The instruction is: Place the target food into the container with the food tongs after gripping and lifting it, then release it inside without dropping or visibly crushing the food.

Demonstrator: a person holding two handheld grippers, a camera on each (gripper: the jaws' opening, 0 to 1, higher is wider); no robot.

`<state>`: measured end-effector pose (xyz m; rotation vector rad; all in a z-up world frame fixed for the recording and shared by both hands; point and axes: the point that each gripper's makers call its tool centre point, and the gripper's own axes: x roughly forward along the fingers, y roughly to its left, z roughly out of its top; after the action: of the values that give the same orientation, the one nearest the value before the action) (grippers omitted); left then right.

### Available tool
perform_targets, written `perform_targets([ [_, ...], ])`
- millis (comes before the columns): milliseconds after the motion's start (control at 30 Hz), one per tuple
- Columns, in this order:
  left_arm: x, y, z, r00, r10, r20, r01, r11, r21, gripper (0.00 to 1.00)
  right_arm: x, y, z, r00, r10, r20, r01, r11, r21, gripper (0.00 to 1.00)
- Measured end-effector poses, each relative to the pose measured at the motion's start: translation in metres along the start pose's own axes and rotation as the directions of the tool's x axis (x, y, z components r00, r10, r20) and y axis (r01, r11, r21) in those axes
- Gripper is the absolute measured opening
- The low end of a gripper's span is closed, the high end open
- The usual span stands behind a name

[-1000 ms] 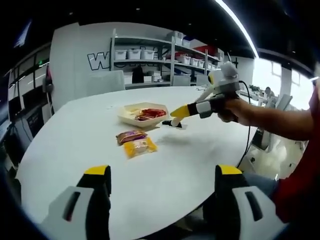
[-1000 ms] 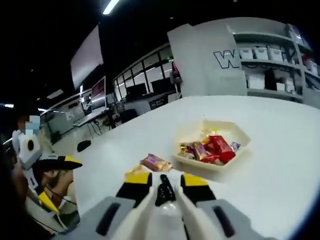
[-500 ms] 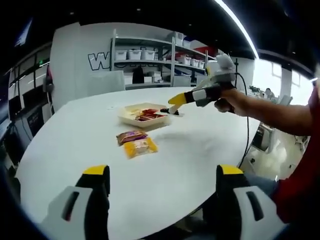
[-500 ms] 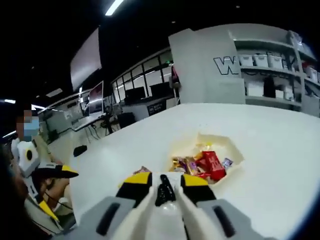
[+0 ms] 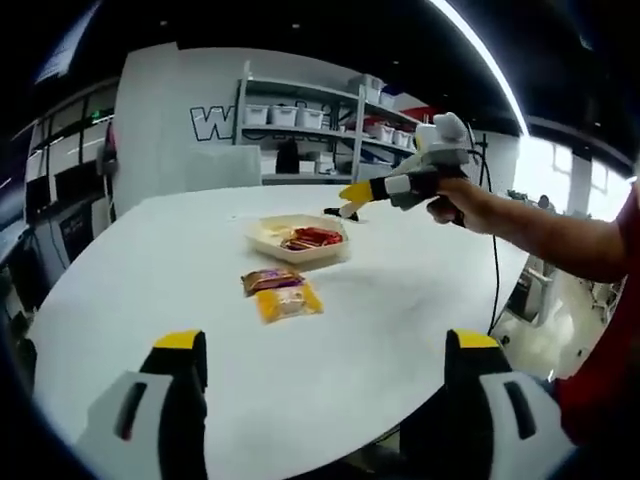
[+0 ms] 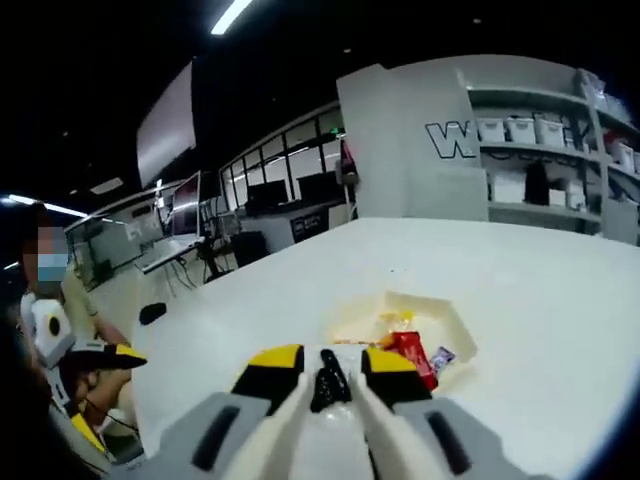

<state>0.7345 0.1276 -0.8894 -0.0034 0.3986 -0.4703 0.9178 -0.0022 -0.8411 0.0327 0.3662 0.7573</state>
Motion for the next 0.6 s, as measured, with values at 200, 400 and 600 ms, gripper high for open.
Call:
perform_targets([
  [200,-0.002,0.001,0.002,1.000,0.004,0.005,-0.004,1.000,-0.005,0.97,0.007,-0.005,0.006,1.000,-0.007,-0.004,0.007,1.000,-0.011,0.16],
  [400,-0.001,0.002,0.000,1.000,0.005,-0.002,-0.005,1.000,0.003,0.96,0.014,-0.013,0.011,1.000,-0.018,-0.003,0.018,1.000,-0.010,0.16],
  [600,-0.002,0.006,0.001,1.000,0.014,-0.001,-0.014,1.000,0.000,0.96,0.021,-0.022,0.013,0.999,-0.031,-0.008,0.031,0.999,-0.009,0.16],
])
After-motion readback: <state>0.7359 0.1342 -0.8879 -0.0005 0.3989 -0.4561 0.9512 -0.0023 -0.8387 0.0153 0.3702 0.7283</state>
